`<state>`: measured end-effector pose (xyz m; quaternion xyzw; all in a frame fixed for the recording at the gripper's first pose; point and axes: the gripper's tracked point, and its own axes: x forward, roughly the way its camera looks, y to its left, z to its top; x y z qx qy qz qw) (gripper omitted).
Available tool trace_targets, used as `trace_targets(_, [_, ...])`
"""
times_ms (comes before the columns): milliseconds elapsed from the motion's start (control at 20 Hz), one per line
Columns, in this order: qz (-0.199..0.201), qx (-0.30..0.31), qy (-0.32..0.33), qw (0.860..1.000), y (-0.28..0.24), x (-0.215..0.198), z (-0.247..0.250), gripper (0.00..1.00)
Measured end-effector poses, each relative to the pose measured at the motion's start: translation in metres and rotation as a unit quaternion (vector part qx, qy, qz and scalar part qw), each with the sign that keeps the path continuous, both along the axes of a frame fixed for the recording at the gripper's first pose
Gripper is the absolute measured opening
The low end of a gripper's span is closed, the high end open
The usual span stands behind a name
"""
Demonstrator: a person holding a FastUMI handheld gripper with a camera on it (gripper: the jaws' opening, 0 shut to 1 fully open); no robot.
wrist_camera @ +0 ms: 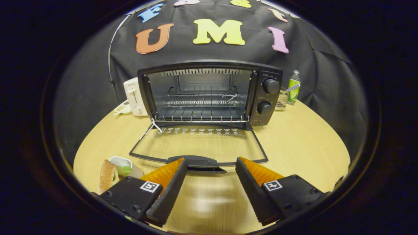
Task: Open the toaster oven, put the food inside, and close the toaster oven door.
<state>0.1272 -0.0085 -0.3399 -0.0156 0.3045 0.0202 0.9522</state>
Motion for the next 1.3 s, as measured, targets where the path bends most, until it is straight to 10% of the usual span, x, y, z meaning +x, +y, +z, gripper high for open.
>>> trace_targets(550, [0.097, 0.076, -0.045, 0.991, 0.032, -0.037, 0.101, 0.99])
trace_targets(900, [0.205, 0.16, 0.089, 0.961, 0.08, -0.074, 0.103, 0.99])
trace_targets(1300, [0.235, 0.216, 0.227, 0.92, 0.105, -0.094, 0.069, 0.98])
